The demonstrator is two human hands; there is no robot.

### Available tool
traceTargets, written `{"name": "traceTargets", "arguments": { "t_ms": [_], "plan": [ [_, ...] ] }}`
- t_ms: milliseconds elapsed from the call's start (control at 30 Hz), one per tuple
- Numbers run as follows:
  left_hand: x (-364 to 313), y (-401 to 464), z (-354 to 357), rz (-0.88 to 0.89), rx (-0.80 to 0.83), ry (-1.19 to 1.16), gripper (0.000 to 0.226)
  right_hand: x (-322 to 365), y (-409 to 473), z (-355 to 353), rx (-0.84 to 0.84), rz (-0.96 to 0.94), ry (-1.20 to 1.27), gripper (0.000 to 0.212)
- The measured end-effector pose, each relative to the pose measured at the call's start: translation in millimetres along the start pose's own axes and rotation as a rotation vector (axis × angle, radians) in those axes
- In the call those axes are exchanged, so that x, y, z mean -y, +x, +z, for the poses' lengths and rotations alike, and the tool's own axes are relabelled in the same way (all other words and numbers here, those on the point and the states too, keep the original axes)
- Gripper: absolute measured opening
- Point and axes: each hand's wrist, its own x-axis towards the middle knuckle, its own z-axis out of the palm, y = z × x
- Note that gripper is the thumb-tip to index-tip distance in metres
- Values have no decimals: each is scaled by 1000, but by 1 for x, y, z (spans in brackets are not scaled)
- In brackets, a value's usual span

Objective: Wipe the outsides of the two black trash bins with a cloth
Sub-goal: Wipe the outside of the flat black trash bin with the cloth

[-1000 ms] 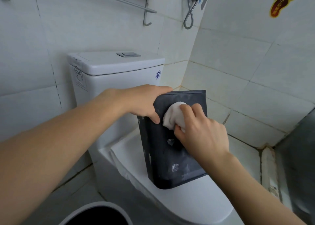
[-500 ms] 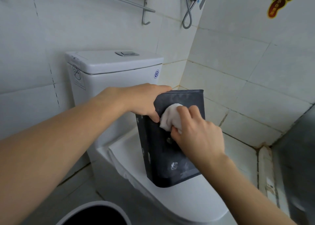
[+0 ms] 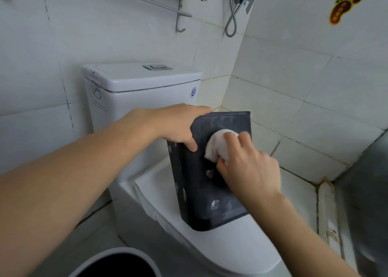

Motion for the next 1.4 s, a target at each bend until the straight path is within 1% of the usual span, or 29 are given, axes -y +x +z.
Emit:
{"name": "traceTargets", "arguments": {
  "t_ms": [100,267,400,533,633,733,800,900,967,1067,1133,1200,1267,1333,1400],
  "plan": [
    [1,0,0,7,2,-11,89,-18,9,5,34,114,15,23],
    [1,-4,-1,3,-12,-4,89,-20,12,4,122,159,107,30],
    [-1,-6,-1,7,-12,-15,83,-26,12,6,180,192,191,35],
    [-2,-6,-1,4,-13,-1,85,-22,14,-2,155,148,236,32],
    [-2,-4,-1,9,-11,0,84,-13,12,-9,114,62,228,29],
    [-1,-3,-2,10,-5,5,86,-2,6,-4,25,-48,181,27],
    [-1,-2,-2,12,-4,3,89,-3,6,0,-47,-68,174,28],
    [0,0,-1,3,2,-9,90,-15,10,0,6,-34,122,28],
    [0,0,-2,6,6,-12,88,-27,15,-1,68,20,161,29],
    [1,1,-2,6,2,0,91,-29,16,-4,69,60,224,30],
    [1,1,-1,2,0,10,92,-15,14,-3,40,19,231,29],
    [2,0,-1,10,3,1,81,1,8,1,-42,-76,203,29],
    [2,-1,-1,13,-2,-15,73,6,7,3,-92,-103,200,30],
    [2,-2,-2,12,-3,-1,81,0,10,4,-66,-65,183,30],
    [2,-3,-3,6,-1,-4,88,-13,14,3,30,21,206,32]
  ]
}}
